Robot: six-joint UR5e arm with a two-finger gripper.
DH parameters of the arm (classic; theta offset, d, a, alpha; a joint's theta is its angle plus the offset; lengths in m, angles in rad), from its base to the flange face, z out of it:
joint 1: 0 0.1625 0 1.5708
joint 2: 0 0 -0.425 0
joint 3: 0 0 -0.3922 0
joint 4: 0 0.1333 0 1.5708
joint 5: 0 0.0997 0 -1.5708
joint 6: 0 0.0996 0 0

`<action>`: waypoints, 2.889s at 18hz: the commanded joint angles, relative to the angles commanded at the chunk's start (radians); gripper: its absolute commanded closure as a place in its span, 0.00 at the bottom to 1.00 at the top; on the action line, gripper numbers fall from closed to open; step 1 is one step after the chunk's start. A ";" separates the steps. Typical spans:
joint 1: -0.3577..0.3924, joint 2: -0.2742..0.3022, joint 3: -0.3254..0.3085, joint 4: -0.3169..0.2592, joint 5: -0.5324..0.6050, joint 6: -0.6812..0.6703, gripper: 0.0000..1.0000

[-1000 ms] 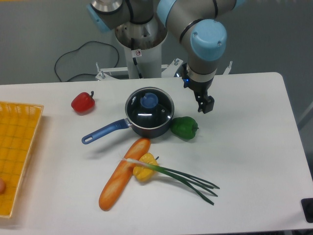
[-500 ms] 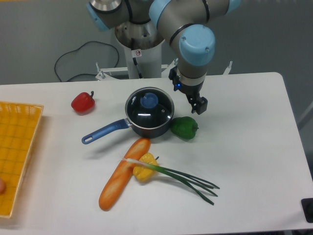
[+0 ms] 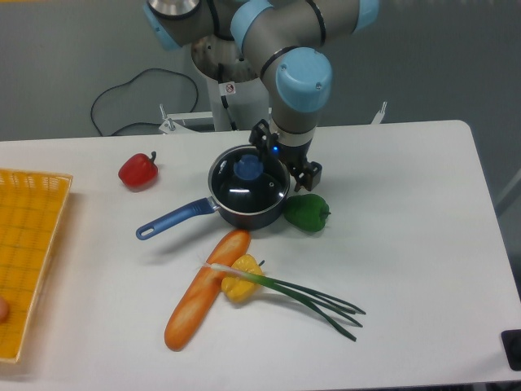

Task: Open the lid
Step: 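Lower the gripper onto the blue knob of the lid, then close the gripper around the blue lid knob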

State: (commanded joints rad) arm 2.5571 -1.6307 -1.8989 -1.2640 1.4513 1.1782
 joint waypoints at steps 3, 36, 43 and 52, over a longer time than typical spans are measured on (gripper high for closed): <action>0.000 0.038 -0.063 0.076 -0.011 -0.005 0.00; -0.070 0.045 -0.144 0.127 0.086 -0.042 0.00; -0.072 0.040 -0.141 0.127 0.083 -0.042 0.00; -0.089 0.025 -0.132 0.127 0.080 -0.088 0.00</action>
State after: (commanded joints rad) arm 2.4683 -1.6060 -2.0310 -1.1367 1.5309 1.0907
